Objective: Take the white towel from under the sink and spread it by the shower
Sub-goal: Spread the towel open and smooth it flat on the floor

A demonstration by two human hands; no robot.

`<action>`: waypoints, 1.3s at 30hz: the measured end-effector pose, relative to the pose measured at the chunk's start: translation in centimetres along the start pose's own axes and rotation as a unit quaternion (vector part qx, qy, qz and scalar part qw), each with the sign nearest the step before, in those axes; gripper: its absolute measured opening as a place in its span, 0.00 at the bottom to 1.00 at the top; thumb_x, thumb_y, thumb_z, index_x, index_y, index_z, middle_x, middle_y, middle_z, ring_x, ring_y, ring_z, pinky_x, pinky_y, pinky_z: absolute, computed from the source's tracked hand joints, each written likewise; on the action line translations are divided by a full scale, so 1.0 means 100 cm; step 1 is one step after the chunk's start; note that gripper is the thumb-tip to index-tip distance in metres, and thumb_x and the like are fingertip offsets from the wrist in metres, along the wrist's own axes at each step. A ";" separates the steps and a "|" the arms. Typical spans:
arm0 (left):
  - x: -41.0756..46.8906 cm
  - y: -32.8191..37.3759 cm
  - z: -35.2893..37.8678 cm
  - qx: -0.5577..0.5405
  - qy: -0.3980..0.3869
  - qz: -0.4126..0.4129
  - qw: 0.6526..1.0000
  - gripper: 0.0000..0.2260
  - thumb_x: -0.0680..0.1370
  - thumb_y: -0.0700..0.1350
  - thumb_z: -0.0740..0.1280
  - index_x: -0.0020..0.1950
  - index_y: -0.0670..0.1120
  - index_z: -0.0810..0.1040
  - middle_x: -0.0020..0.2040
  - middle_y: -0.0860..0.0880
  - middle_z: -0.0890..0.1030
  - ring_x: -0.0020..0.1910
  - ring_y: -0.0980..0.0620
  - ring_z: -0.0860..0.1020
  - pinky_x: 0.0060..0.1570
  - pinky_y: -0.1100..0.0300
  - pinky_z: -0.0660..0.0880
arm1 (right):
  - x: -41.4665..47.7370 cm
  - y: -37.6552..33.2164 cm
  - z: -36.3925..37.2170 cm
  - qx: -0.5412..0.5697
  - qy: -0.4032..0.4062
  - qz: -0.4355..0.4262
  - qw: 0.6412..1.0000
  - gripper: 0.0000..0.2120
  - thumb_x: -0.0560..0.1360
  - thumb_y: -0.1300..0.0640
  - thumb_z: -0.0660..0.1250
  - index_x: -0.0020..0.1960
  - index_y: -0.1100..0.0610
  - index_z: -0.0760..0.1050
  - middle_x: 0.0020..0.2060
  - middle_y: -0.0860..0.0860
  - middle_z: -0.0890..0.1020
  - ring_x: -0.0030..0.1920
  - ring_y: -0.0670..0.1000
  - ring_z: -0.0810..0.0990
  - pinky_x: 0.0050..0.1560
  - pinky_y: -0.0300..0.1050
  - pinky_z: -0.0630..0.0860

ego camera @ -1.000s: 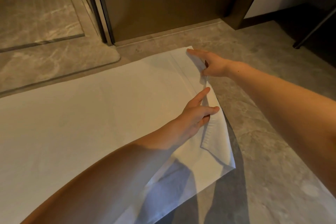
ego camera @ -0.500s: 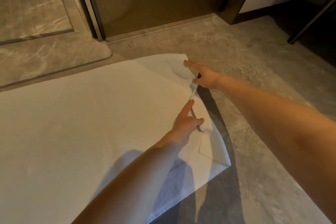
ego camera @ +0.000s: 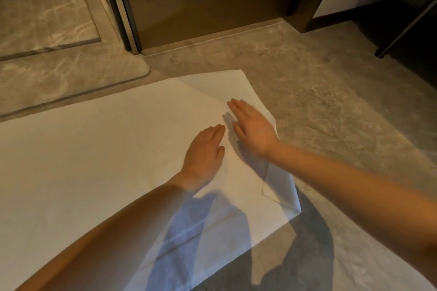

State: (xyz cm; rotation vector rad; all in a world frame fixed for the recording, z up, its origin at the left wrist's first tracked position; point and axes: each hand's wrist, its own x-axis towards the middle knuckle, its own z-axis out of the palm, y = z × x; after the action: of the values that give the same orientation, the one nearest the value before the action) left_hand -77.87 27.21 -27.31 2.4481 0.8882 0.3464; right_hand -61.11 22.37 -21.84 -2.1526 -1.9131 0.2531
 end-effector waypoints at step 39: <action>-0.026 -0.036 0.010 0.137 -0.005 0.030 0.990 0.26 0.80 0.51 0.53 0.78 0.46 0.59 0.78 0.48 0.61 0.78 0.48 0.55 0.75 0.47 0.54 | -0.052 0.002 0.072 -0.023 -0.029 0.142 0.989 0.27 0.83 0.47 0.47 0.80 0.54 0.48 0.79 0.51 0.53 0.79 0.50 0.47 0.78 0.50 0.42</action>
State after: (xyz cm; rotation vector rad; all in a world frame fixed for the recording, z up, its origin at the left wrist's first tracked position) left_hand -81.33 27.44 -30.28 2.7305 0.9099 0.2455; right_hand -63.62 17.67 -28.95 -2.4713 -1.6511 0.3313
